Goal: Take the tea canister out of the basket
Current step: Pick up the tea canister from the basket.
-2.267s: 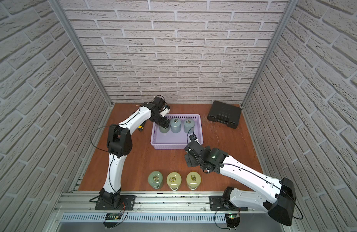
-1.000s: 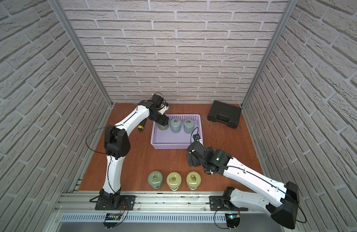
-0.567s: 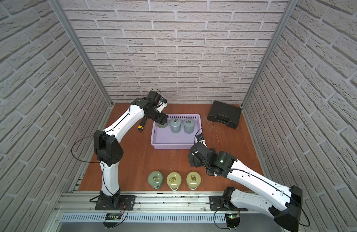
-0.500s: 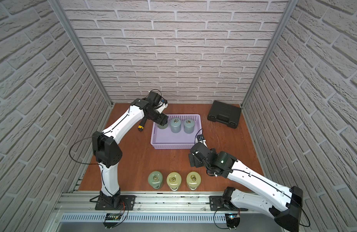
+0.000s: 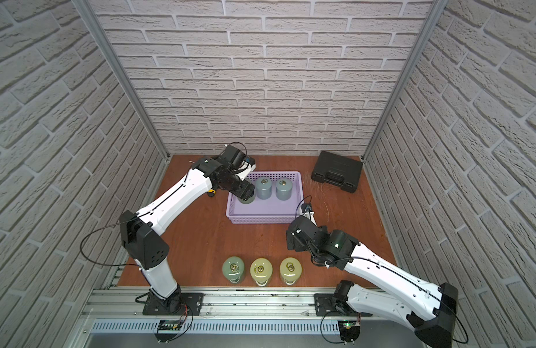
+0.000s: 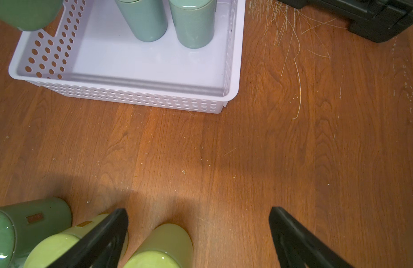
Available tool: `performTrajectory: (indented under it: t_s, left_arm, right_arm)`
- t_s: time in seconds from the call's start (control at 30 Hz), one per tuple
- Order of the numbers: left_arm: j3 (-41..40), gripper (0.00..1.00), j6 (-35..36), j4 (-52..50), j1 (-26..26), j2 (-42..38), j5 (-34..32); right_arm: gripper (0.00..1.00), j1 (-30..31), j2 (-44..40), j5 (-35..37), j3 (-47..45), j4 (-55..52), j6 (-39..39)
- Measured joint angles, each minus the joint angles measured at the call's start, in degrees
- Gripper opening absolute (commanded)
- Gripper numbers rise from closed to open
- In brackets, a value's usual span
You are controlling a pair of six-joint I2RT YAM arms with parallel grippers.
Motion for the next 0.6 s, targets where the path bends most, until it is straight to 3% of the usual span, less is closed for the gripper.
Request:
performTrajectory:
  t_s: [0.6]
  left_arm:
    - [-8.0,0.56,-5.5,0.6,-10.5,-4.3,-2.1]
  right_arm:
    - [1.0,0.0,-1.2,1.6,-0.6,-0.7,2.9]
